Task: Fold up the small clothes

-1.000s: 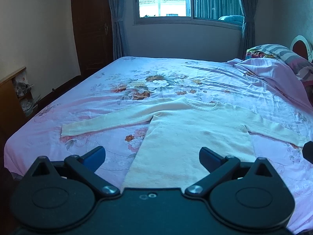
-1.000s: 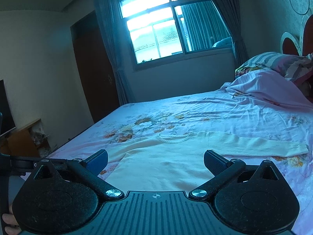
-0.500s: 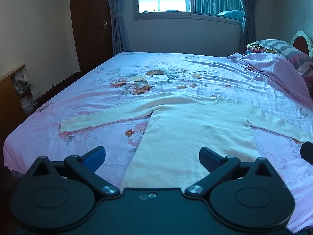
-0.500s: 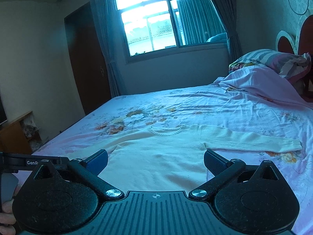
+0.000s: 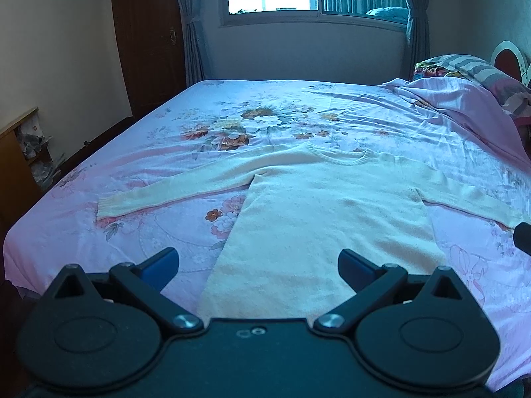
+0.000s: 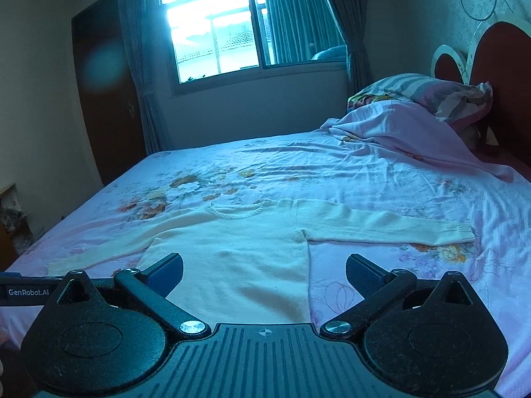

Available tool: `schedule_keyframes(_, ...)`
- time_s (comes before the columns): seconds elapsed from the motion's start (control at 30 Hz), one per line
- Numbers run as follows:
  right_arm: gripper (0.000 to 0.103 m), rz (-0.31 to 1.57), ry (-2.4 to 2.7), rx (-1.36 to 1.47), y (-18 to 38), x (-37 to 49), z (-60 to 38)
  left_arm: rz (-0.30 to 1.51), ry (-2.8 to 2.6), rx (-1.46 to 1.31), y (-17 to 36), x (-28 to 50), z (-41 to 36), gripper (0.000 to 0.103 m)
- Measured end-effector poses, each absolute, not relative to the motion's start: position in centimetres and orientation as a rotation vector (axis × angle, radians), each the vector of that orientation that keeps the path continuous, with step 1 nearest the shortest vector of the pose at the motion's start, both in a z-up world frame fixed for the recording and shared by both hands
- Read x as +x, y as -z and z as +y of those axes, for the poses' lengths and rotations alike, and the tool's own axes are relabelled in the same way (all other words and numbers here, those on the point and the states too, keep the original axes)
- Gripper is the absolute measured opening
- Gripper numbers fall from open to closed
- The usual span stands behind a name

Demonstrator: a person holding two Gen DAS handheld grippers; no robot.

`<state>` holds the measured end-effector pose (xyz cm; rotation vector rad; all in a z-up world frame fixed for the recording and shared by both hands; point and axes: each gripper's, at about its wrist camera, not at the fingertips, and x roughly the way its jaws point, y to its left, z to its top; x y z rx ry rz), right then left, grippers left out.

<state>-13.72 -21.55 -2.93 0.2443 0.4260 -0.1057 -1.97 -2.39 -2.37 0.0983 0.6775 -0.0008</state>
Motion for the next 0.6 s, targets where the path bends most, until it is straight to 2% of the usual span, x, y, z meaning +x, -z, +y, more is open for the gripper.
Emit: schedule_keyframes(0.6,0.103,0.451,0.127,0.262,3.23,-13.39,-21.75,0.7,-0.009,0.085,2.79,-1.66,-2.1,0.101)
